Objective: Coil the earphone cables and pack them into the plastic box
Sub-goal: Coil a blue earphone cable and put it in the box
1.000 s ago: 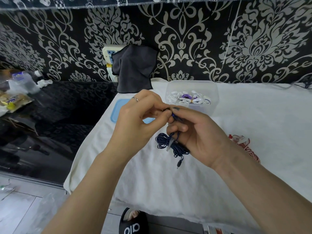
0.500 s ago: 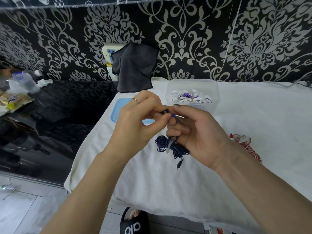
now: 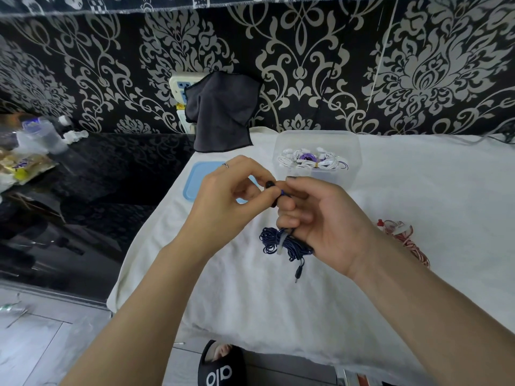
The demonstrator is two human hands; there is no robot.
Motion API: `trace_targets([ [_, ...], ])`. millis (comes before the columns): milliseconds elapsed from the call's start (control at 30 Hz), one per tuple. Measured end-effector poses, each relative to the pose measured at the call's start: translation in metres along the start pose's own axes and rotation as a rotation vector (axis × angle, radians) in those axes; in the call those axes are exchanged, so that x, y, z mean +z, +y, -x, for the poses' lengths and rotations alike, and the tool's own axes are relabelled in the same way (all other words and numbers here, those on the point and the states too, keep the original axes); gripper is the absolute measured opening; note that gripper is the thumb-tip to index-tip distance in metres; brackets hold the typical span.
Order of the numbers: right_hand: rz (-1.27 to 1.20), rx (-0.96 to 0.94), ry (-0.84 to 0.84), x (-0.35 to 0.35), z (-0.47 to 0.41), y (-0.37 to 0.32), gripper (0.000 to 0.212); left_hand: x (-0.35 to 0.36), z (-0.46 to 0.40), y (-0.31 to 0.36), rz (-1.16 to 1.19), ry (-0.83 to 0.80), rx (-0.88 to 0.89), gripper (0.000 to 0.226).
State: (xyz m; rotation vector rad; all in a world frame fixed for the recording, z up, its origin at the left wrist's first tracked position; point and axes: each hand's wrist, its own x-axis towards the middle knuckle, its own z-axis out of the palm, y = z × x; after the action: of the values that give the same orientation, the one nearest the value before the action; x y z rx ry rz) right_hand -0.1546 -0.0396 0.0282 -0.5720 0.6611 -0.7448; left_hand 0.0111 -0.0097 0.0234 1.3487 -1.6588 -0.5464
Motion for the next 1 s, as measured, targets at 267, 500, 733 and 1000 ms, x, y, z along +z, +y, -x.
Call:
trace_targets([
  [267,-0.002,0.0,0.027,-0.015,-0.005,-0.007,0.013,0.002,0.001,0.003,-0.053,-0.017,-0.038,0.019],
  [500,0.004,-0.014,0.027,-0.018,-0.007,-0.01,0.014,0.008,-0.002,0.002,-0.065,-0.027,0.004,0.018],
  [733,0.037,-0.016,0.052,-0.023,-0.011,-0.008,0.013,0.015,-0.009,0.002,-0.121,-0.041,0.031,0.017],
  [1000,0.058,-0.064,0.114,-0.029,-0.02,-0.013,0.014,0.029,-0.02,-0.002,-0.087,-0.023,-0.083,0.011],
])
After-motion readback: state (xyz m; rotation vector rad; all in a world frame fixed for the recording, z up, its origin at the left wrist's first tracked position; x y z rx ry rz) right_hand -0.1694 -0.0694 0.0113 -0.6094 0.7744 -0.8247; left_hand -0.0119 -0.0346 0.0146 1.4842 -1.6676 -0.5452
